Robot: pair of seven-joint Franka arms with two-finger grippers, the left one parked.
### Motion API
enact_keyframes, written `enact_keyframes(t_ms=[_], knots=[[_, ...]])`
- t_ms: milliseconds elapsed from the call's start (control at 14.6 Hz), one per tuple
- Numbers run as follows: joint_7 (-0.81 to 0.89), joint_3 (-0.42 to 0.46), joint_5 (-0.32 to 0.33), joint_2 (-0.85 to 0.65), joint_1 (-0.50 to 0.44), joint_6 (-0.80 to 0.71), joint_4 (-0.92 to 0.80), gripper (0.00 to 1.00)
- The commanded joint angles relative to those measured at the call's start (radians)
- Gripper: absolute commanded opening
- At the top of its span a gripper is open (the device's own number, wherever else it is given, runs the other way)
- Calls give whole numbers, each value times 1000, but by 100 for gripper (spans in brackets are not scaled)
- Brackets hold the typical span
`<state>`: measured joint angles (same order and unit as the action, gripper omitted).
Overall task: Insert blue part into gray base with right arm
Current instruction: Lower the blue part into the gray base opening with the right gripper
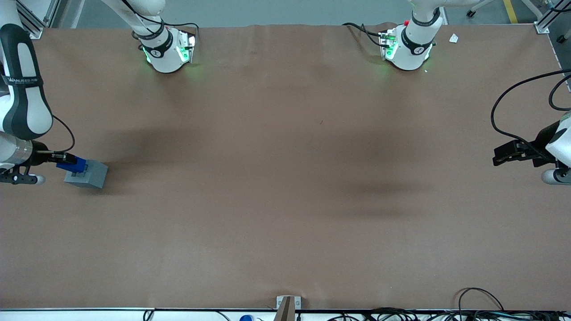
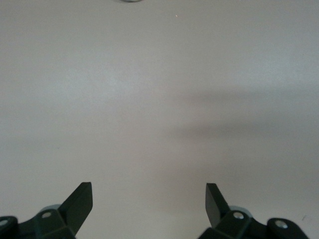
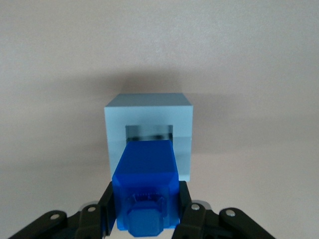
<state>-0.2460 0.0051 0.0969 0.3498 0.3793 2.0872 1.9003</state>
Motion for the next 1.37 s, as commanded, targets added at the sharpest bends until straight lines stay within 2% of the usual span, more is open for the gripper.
enact_keyframes(t_ms=[0, 1301], knots=[[-10, 13, 15, 28, 18, -12, -37, 1], [33, 16, 3, 49, 3, -26, -46, 1]])
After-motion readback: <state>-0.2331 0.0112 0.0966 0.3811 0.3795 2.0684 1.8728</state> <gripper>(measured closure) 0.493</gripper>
